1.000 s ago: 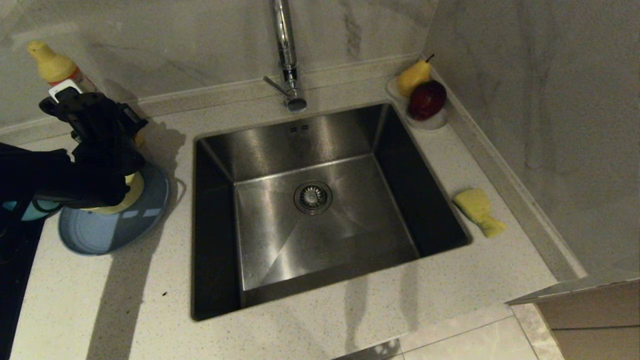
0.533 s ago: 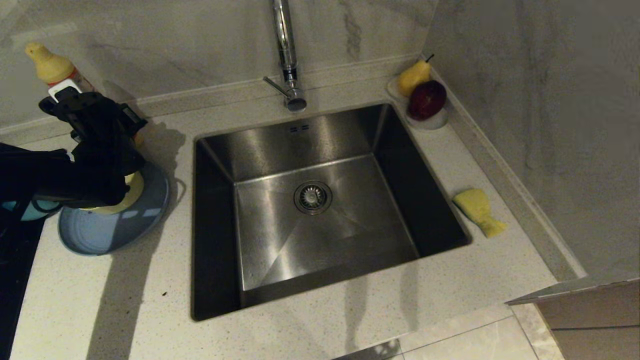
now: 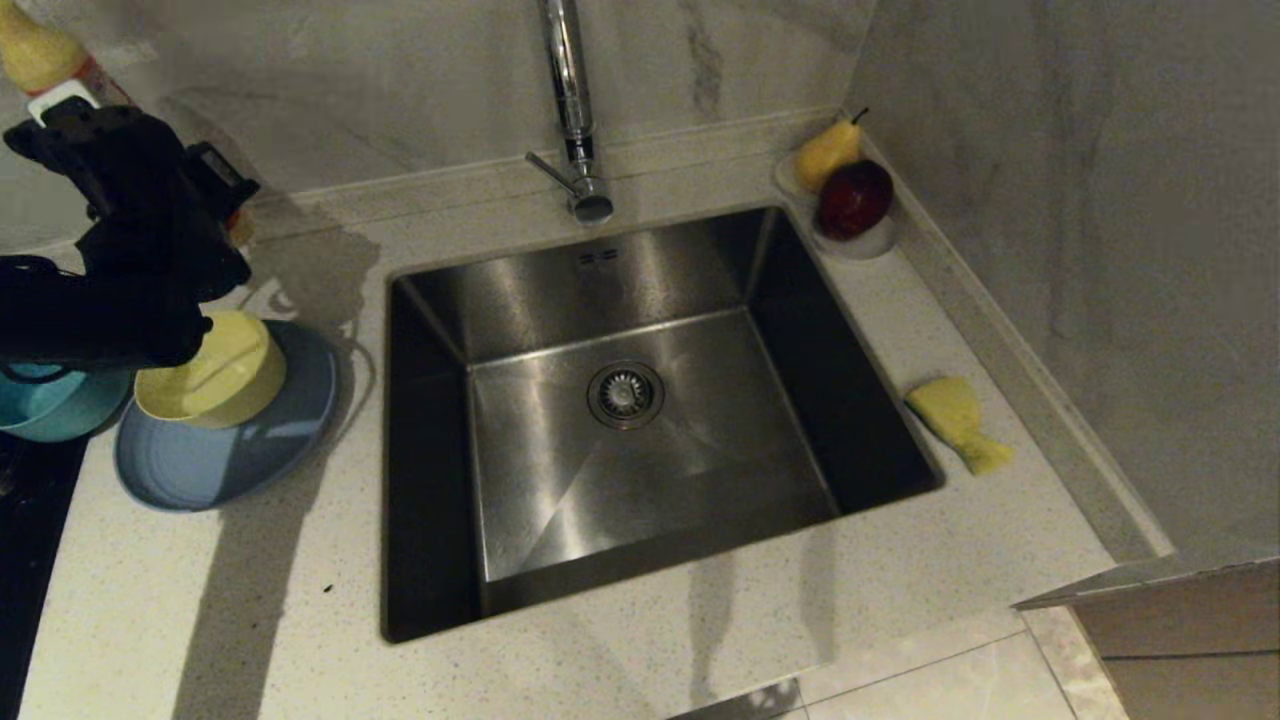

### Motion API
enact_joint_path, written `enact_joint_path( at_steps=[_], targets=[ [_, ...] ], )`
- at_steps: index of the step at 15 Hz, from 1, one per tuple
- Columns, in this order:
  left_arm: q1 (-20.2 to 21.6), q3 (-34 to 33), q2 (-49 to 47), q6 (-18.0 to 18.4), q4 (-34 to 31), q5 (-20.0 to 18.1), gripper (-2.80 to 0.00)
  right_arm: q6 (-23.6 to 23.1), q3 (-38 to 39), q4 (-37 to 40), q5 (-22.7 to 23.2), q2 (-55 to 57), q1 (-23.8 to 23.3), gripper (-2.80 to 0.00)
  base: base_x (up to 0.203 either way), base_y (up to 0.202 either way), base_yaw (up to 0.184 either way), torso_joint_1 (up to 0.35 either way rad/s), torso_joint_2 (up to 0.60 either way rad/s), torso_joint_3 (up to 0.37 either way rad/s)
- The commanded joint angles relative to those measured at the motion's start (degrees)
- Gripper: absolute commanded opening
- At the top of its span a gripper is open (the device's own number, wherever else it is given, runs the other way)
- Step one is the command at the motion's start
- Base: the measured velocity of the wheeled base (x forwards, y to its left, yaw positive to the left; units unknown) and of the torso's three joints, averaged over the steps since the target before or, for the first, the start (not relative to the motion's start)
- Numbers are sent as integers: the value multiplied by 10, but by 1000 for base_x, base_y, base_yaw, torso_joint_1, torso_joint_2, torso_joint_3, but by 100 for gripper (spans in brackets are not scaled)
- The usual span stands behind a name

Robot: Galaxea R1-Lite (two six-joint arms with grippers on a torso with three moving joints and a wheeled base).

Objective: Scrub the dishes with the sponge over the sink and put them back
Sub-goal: Grab the dish soap, then squeeze it onto the sponge

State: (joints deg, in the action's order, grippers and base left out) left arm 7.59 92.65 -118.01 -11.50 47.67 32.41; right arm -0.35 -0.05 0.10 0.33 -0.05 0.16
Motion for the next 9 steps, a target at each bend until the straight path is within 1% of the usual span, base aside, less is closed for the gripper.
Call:
enact_joint_path(
  at_steps=[1,5,7,9],
  targets=[
    [-2,21,55,-1,-37,2,-280,0,0,0,0,0,0,-280,0,0,0,0,0,0],
    [-24,24,155,0,-137,0,-280,0,0,0,0,0,0,-280,0,0,0,0,0,0],
    [-51,25,217,0,-210,-12,-280,0,0,0,0,0,0,-280,0,0,0,0,0,0],
    [-93,25,284,2,-300,-24,-280,0,0,0,0,0,0,-280,0,0,0,0,0,0]
  ],
)
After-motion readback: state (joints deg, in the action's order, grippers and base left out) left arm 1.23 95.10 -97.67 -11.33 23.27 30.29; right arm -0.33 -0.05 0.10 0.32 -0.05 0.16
